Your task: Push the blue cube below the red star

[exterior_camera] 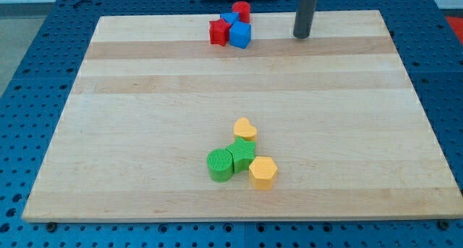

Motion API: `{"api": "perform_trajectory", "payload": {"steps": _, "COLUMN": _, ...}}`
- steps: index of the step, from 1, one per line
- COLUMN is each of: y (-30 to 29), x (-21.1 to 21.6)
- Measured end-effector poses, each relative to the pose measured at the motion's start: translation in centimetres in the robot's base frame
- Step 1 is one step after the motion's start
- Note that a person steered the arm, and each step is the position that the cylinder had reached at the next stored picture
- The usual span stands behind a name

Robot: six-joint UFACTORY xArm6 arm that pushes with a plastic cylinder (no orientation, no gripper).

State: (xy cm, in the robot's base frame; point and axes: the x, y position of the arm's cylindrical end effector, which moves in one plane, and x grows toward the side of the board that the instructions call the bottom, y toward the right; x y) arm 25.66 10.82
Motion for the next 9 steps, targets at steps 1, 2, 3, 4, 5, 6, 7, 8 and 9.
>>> {"api": "perform_trajectory", "payload": {"steps": 1, "y": -3.3, "x": -2.9}}
{"api": "perform_trajectory", "payload": {"steps": 2, "y": -5.4, "x": -2.2}}
{"api": "perform_trajectory", "payload": {"steps": 3, "y": -6.1, "x": -0.2}}
{"api": "perform_trajectory", "payload": {"steps": 4, "y": -8.2, "x": -0.1}}
{"api": "perform_trajectory", "payload": {"steps": 5, "y": -8.2, "x": 1.0}}
{"api": "perform_trajectory", "payload": {"steps": 6, "y": -8.4, "x": 2.6}}
{"api": "perform_trajectory", "payload": {"steps": 7, "y": -8.8, "x": 2.7}}
{"api": "perform_trajectory", "payload": {"steps": 8, "y": -9.1, "x": 2.7}}
{"api": "perform_trajectory", "payload": {"steps": 9, "y": -10.1, "x": 2.7}}
